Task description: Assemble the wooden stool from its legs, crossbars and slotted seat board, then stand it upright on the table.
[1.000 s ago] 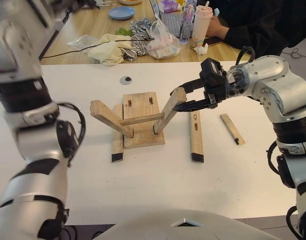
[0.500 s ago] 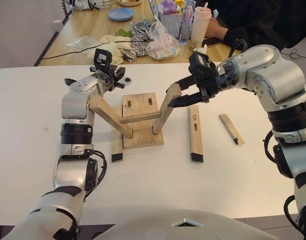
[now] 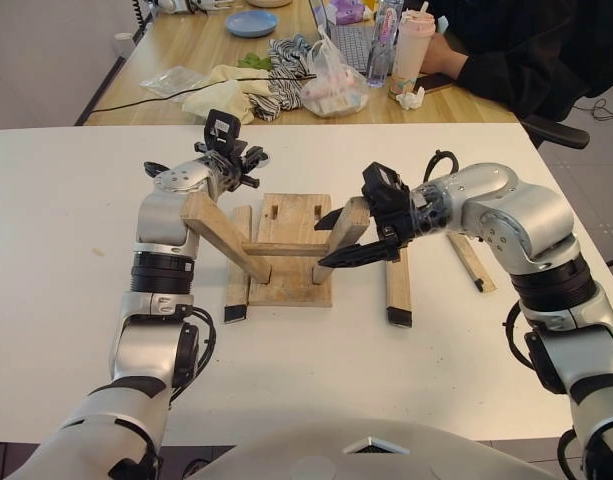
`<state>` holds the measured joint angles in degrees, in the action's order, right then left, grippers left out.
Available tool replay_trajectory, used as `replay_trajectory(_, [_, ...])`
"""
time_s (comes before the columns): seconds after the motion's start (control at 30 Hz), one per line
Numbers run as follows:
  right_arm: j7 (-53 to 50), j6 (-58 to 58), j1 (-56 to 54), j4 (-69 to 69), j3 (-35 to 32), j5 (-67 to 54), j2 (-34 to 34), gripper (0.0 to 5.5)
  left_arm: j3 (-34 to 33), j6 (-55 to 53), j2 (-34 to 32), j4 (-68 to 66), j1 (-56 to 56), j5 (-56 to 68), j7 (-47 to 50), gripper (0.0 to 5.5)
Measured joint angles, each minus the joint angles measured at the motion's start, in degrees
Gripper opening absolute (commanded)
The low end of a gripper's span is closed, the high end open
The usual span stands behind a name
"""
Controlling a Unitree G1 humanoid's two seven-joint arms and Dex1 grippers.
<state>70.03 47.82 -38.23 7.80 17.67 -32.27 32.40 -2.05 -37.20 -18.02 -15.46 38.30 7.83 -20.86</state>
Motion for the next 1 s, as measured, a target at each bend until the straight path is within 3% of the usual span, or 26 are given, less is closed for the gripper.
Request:
replay_trajectory(0.27, [-0.52,3.05,1.83,3.33,-11.81,-12.76,-0.56,3.25,0.13,3.33,0.07,-3.88,0.26,-1.23,0.58,1.54])
replay_trajectory(0.37, [-4.39,5.33,1.17,2.70,-19.45,-22.22,-3.78,3.25,-0.87,6.02,-0.09,-5.67,0.97,-1.02,0.71,1.54])
replay_trajectory(0.47, [-15.94,4.93,-3.81,-3.17,-31.52,-33.21,-9.14,3.08,-6.69,9.81,-0.28,-6.48,1.57,2.75,0.94,1.54])
replay_trajectory(0.57, [-26.66,-0.13,-5.27,-5.27,-37.26,-34.07,-11.89,2.65,-12.74,10.11,-2.09,-5.75,1.37,6.94,0.89,1.54])
replay_trajectory(0.67, [-34.57,-5.29,0.49,-1.67,-35.23,-26.63,-14.22,2.17,-15.89,8.90,-8.59,-2.21,-4.29,7.48,-1.20,1.13])
replay_trajectory(0.83, [-44.38,-8.31,15.68,8.13,-22.76,-14.38,-20.51,1.32,-17.92,0.72,-16.91,7.81,-19.78,8.85,-6.71,0.36])
replay_trajectory(0.9, [-49.81,-9.38,19.46,10.47,-18.51,-8.45,-21.20,0.94,-18.62,-4.49,-17.22,15.97,-24.82,11.30,-7.04,0.01])
replay_trajectory(1.0, [-57.73,-9.28,24.25,12.40,-15.23,-1.18,-22.76,0.40,-17.46,-11.84,-13.07,28.76,-30.76,15.24,-4.83,0.00])
